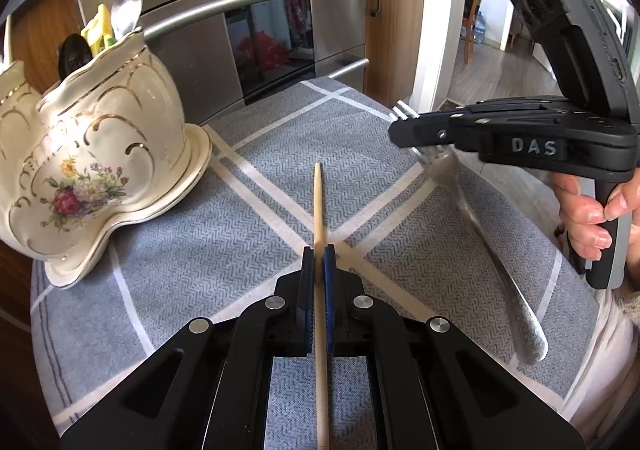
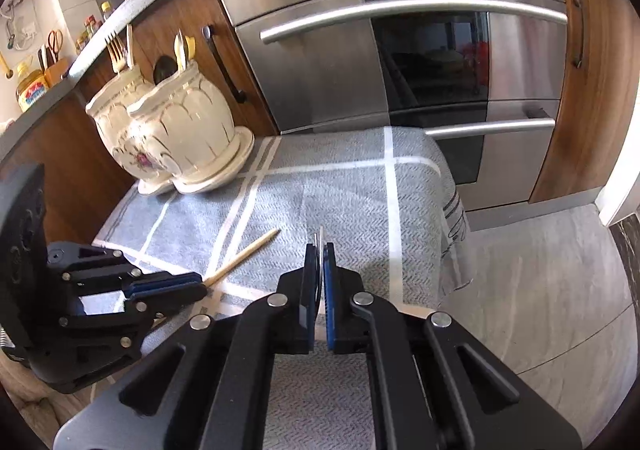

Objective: Organize utensils
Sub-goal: 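Lift the chopstick with the left gripper while the right grasps the silver fork, then carry the chopstick and silver fork up over the ceramic holder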

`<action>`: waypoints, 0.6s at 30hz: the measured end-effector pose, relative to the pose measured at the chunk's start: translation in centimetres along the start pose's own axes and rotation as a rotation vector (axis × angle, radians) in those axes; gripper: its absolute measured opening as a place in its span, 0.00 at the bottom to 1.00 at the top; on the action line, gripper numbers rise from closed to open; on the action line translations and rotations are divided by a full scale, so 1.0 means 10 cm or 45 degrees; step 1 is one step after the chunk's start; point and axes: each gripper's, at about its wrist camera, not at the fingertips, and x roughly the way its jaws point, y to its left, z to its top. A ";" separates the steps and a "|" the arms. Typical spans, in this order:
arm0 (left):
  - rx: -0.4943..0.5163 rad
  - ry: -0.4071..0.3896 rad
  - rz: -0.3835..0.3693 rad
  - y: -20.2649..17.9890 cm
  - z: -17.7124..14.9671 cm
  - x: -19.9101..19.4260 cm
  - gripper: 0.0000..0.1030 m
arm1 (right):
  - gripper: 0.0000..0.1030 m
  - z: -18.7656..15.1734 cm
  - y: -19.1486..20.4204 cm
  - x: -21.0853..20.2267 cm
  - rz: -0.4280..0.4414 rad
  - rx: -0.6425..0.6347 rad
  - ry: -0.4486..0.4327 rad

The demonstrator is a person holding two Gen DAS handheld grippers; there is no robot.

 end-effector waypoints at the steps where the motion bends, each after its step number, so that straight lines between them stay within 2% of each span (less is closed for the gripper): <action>1: -0.017 -0.018 -0.020 0.02 0.01 -0.04 0.05 | 0.03 0.01 0.01 -0.04 -0.006 0.001 -0.015; 10: -0.097 -0.192 -0.048 0.21 0.10 -0.52 0.05 | 0.03 0.14 0.20 -0.36 -0.097 -0.061 -0.156; 18: -0.191 -0.391 -0.015 0.56 0.22 -1.12 0.05 | 0.03 0.50 0.60 -0.59 -0.153 -0.154 -0.325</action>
